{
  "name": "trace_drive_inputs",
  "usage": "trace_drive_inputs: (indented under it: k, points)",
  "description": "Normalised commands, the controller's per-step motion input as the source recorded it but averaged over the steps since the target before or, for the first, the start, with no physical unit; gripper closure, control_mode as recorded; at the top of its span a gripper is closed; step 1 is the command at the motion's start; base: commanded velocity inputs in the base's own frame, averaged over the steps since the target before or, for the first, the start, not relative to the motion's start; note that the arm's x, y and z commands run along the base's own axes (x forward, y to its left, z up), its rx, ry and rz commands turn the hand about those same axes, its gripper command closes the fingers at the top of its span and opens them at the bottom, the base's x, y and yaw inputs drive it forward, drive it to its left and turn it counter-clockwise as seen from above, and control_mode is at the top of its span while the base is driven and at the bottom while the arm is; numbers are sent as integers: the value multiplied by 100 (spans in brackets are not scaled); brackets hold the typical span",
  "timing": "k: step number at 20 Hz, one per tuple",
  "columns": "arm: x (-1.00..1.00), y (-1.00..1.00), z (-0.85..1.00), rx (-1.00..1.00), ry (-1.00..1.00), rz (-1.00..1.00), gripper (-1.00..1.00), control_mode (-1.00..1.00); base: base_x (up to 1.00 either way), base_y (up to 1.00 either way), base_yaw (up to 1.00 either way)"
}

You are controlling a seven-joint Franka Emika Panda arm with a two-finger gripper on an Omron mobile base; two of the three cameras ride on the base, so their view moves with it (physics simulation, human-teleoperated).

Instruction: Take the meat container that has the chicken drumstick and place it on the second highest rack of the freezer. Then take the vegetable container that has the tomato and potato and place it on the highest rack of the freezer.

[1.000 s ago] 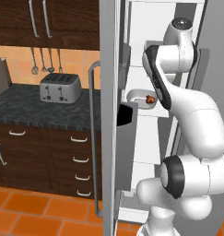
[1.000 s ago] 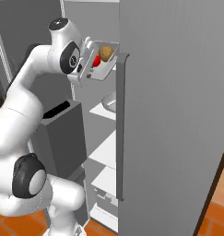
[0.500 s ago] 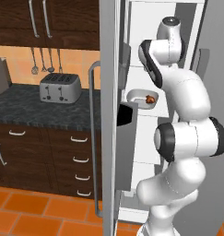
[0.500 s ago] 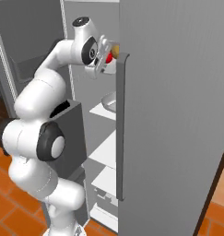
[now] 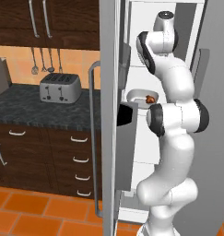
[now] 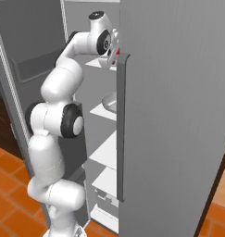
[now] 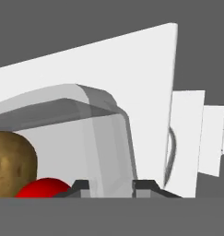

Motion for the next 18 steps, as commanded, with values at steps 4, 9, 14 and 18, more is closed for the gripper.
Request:
trace_drive_inputs:
  k: [4,9,14,18]
  points:
    - [59,-3,-4,0,3,0,100,-100,0,0,0]
    - [-1,0,-30,-1,-5,0,-100,-100,0,0,0]
    - [-27,2,-52,0,-35,7,-100,-100,0,0,0]
    - [-4,17,-80,0,-40,8,-100,-100,0,0,0]
